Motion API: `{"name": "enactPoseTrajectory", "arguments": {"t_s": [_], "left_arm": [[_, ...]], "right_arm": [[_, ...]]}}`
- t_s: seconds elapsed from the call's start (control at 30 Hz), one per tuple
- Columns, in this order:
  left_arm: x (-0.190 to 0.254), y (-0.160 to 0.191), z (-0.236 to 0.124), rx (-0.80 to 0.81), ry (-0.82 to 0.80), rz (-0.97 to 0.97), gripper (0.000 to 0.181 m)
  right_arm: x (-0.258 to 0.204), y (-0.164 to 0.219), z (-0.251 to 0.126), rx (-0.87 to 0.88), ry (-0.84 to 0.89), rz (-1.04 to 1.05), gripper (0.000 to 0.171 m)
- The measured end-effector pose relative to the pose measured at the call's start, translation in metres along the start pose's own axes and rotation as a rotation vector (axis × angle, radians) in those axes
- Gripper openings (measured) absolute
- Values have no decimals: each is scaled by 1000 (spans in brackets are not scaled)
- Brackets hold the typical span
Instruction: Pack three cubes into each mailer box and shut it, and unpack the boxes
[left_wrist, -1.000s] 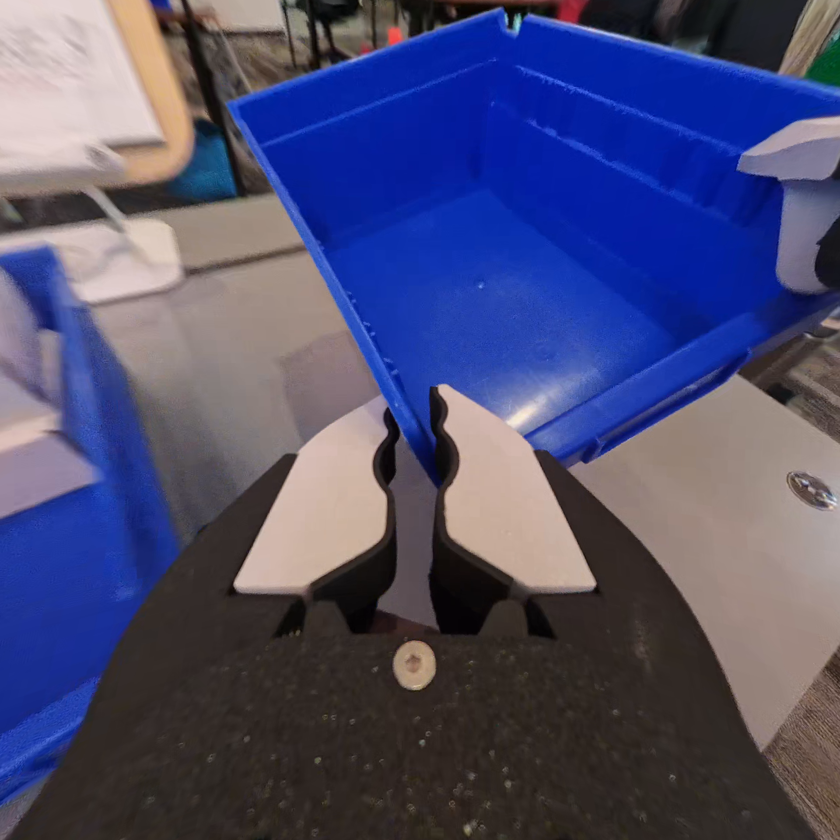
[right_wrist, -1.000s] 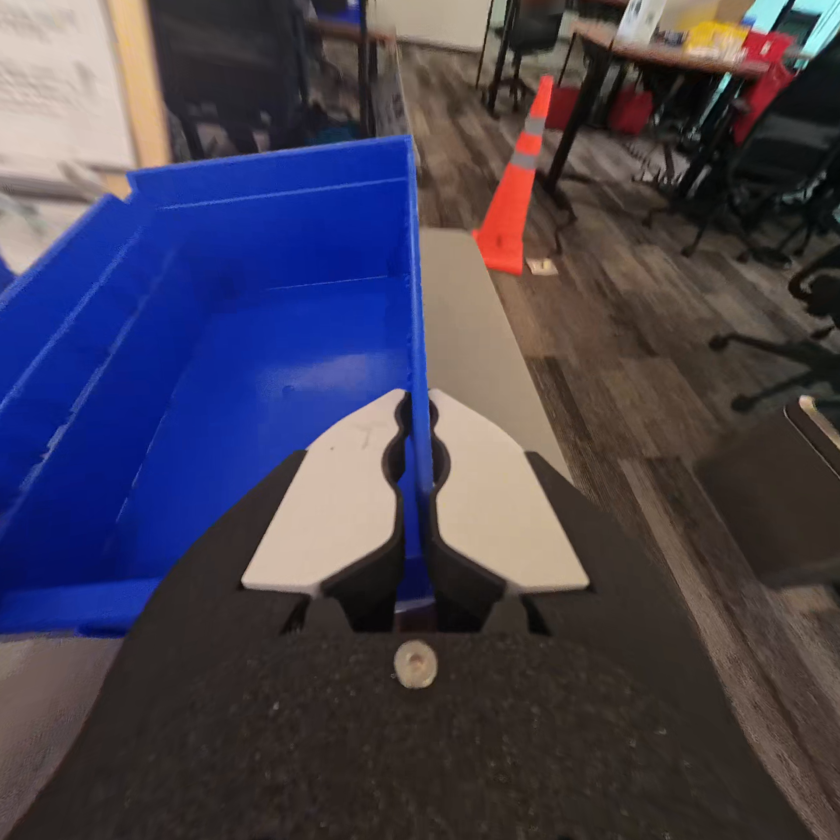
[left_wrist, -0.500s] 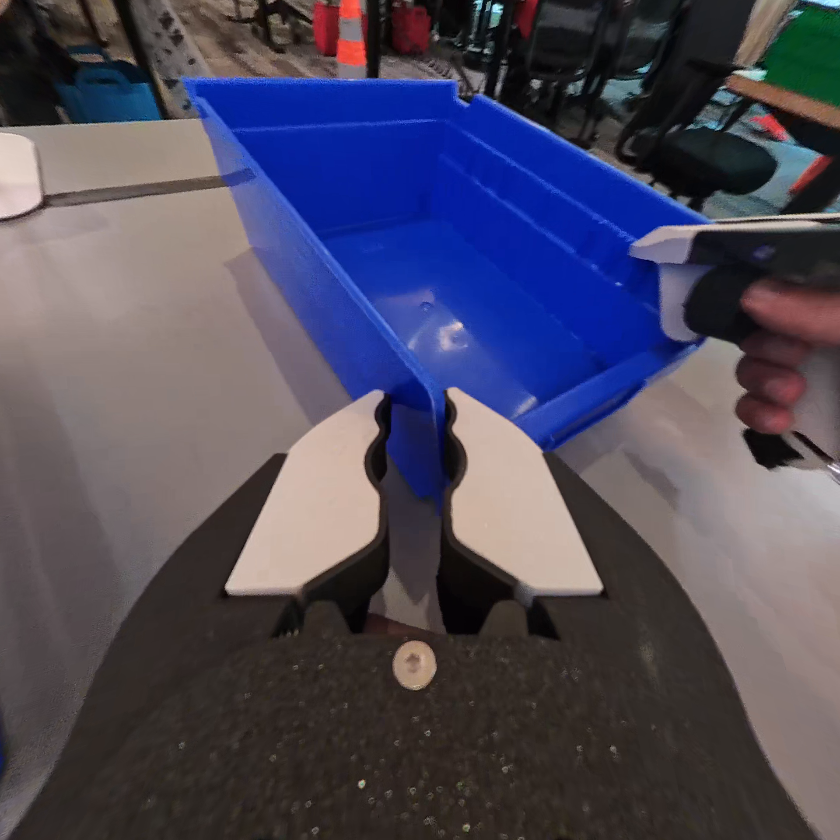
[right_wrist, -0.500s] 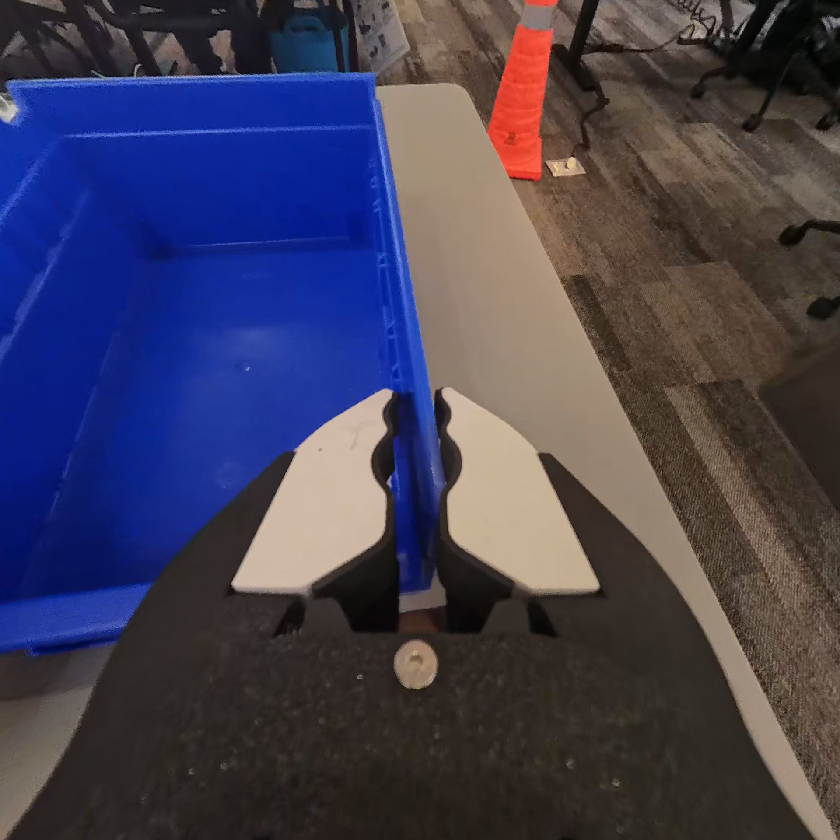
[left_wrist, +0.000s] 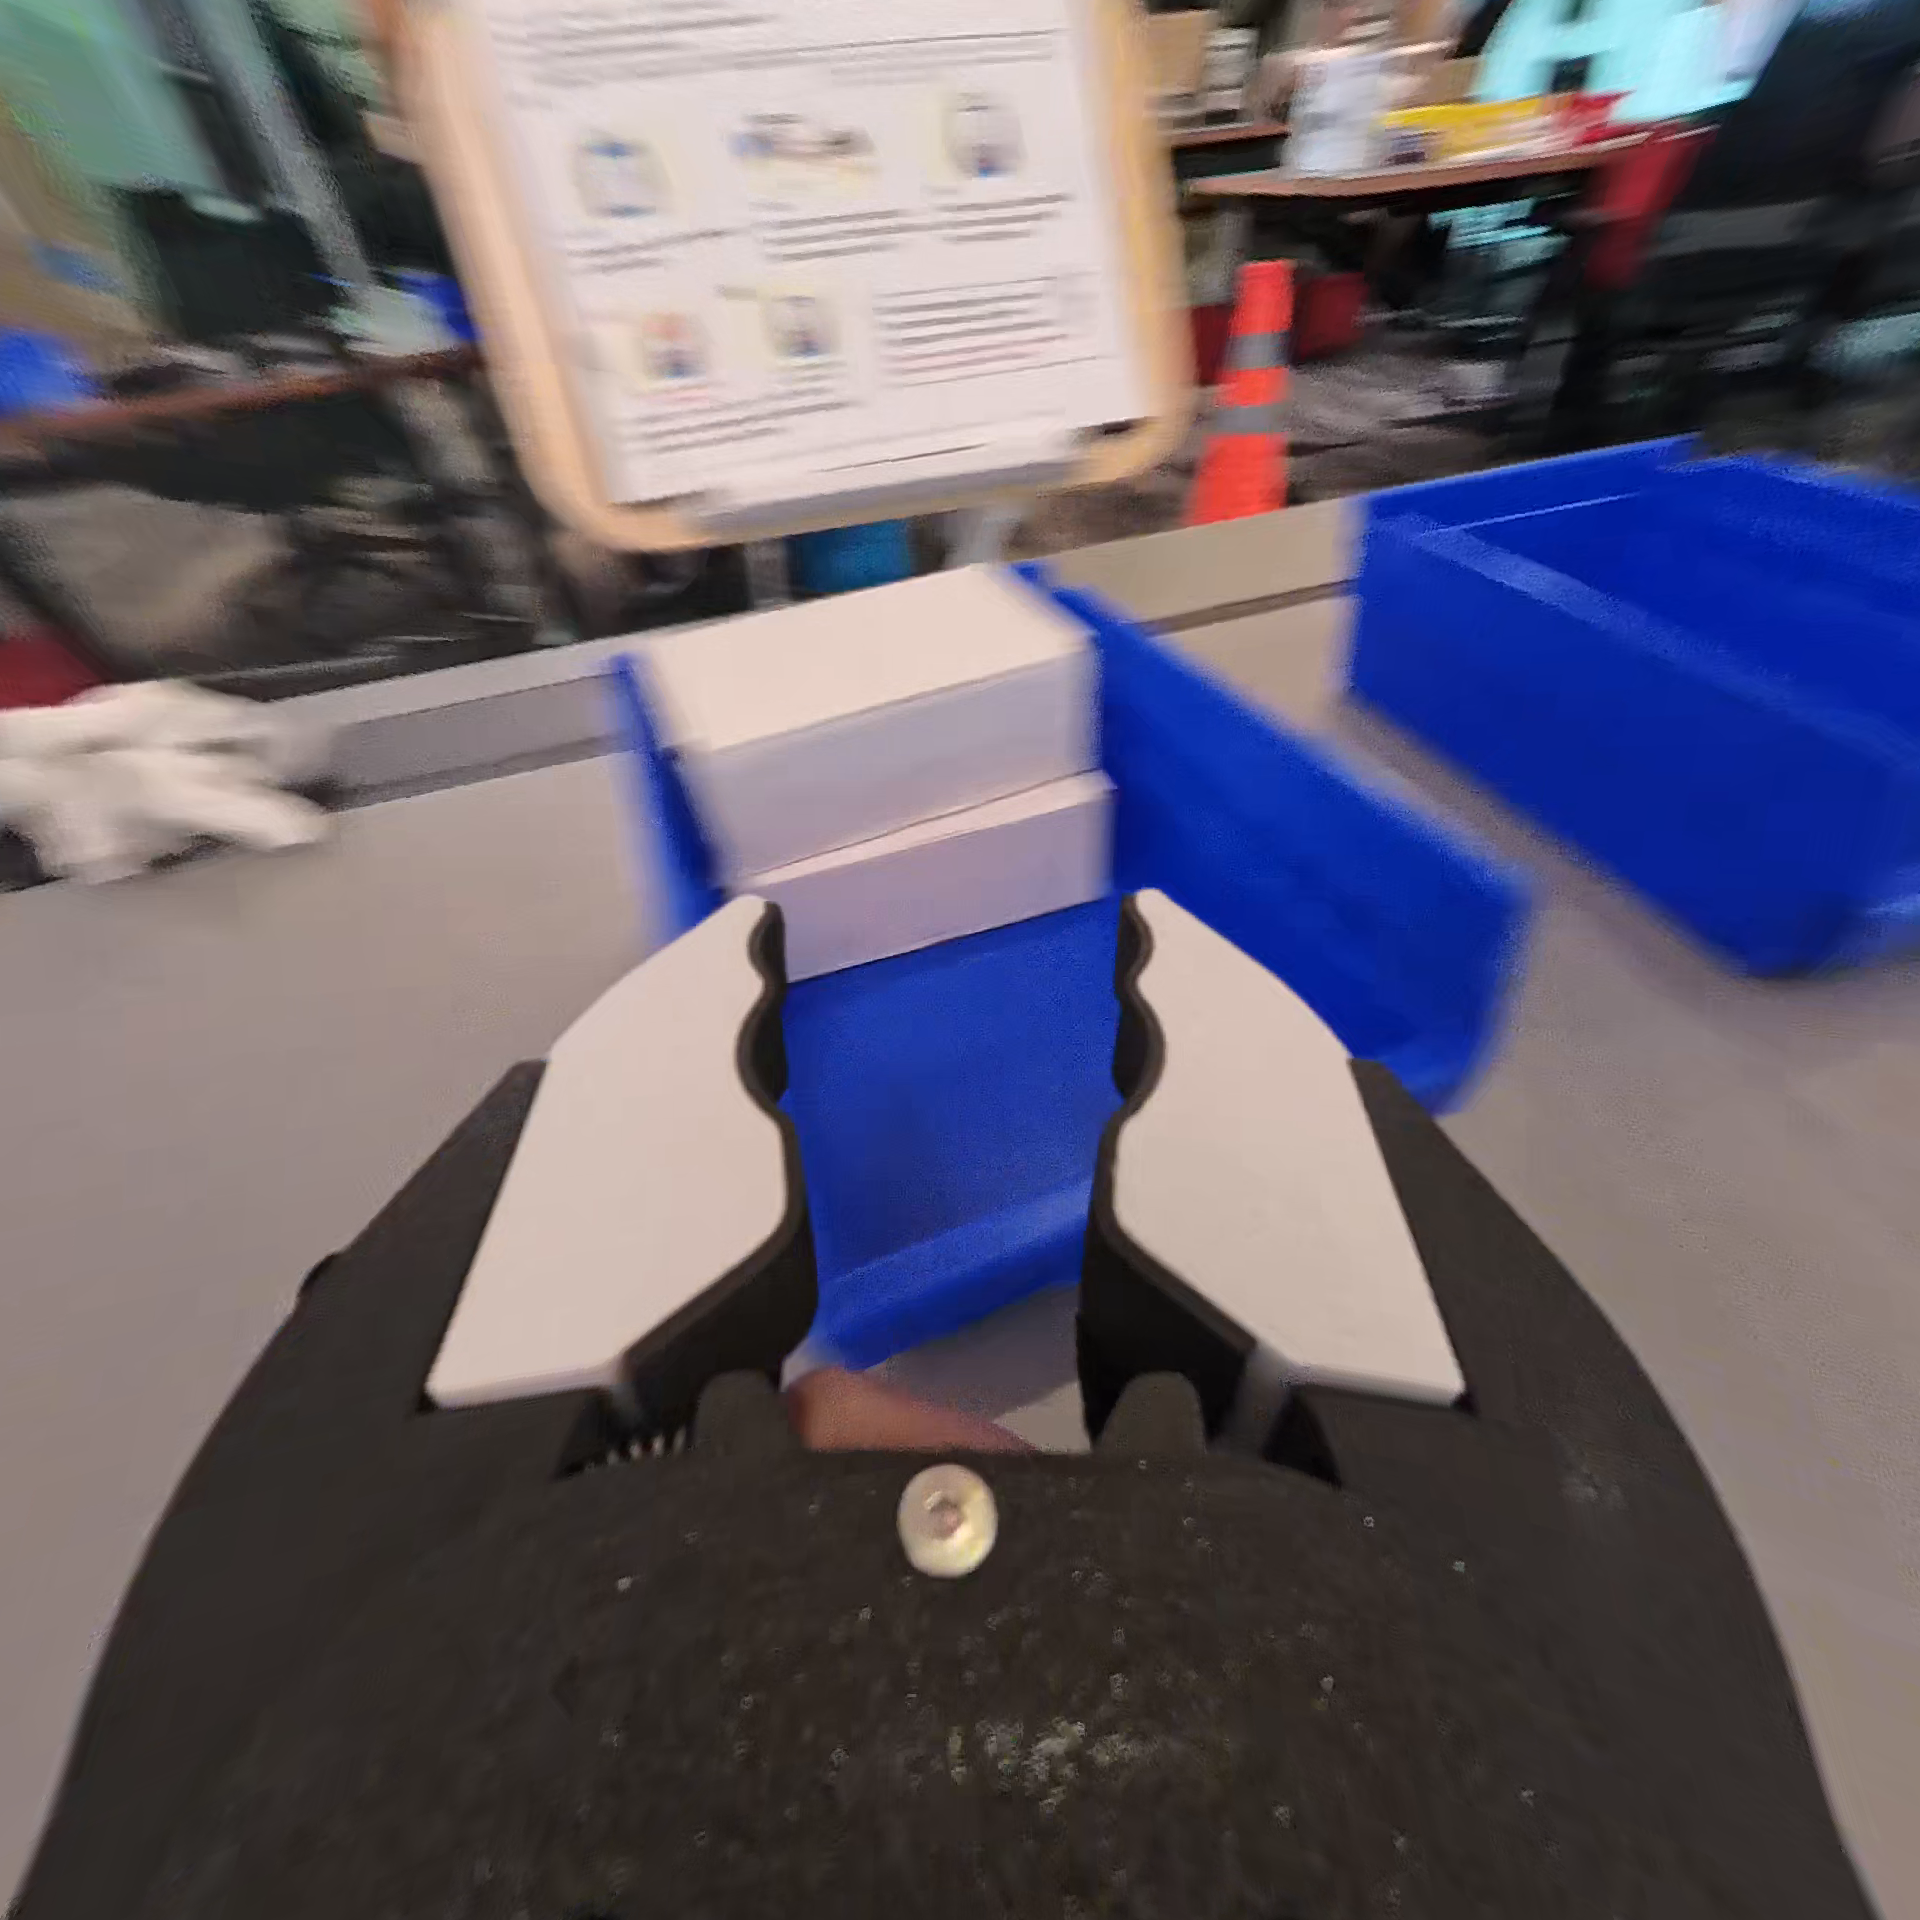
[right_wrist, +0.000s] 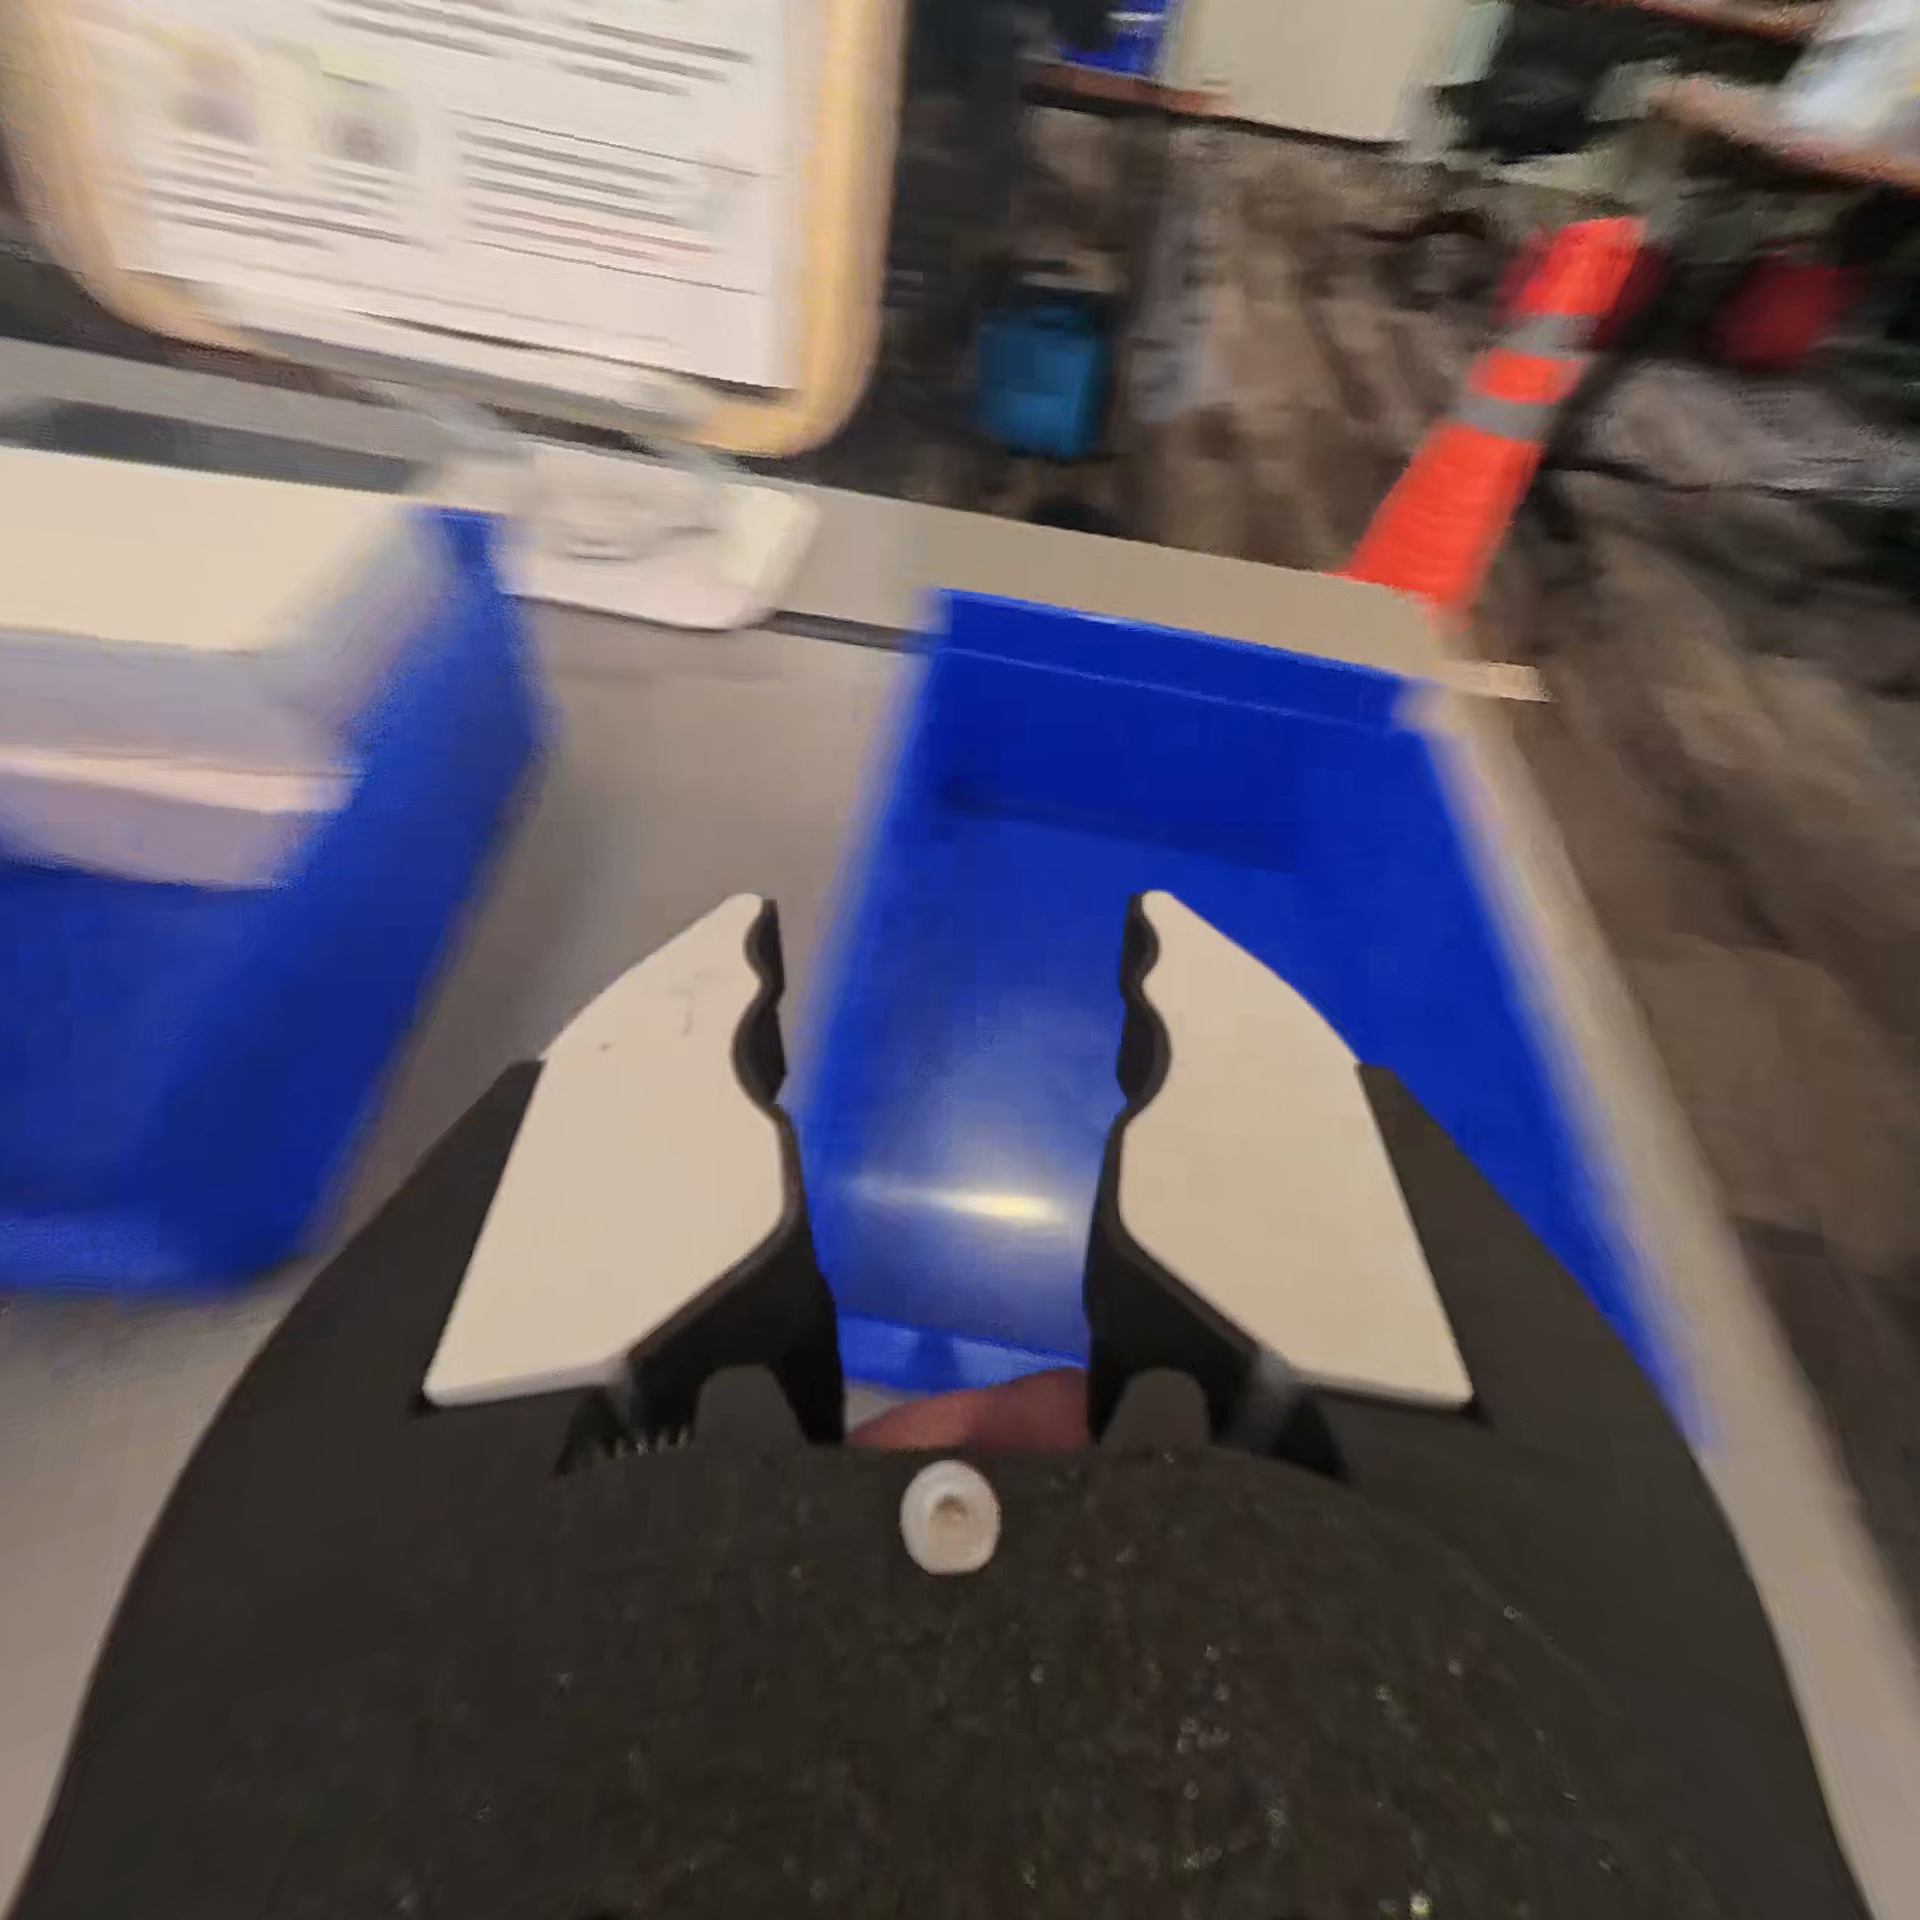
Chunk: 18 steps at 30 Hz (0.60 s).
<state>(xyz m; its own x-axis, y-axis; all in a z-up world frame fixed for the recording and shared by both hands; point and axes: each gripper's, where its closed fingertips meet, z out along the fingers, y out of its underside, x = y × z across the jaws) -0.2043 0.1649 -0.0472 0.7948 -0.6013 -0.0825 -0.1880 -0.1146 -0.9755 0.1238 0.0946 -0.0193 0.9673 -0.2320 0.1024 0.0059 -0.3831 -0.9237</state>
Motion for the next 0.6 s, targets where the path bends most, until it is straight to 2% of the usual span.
{"name": "enactPoseTrajectory", "arguments": {"t_s": [0.03,0.1,0.17,0.27,0.33,0.37,0.43,0.6], "left_arm": [[-27,13,-7,-3,-79,-6,57],[-44,34,-5,-61,-46,-67,53],[-48,48,9,-158,-29,-72,63],[-40,72,30,-263,-9,-42,43],[-37,83,42,-319,19,-28,28],[-39,83,45,-329,18,-56,22],[-46,82,49,-350,11,-64,8],[-92,82,40,-348,-93,13,4]], "right_arm": [[-44,0,3,2,-139,30,63],[-124,13,9,-48,-376,116,63],[-176,39,21,-150,-451,164,63],[-196,79,43,-243,-295,74,50],[-197,89,51,-223,-214,24,28],[-198,89,53,-195,-194,15,8],[-196,87,53,-169,-108,5,4],[-238,79,53,-133,-49,-3,5]]}}
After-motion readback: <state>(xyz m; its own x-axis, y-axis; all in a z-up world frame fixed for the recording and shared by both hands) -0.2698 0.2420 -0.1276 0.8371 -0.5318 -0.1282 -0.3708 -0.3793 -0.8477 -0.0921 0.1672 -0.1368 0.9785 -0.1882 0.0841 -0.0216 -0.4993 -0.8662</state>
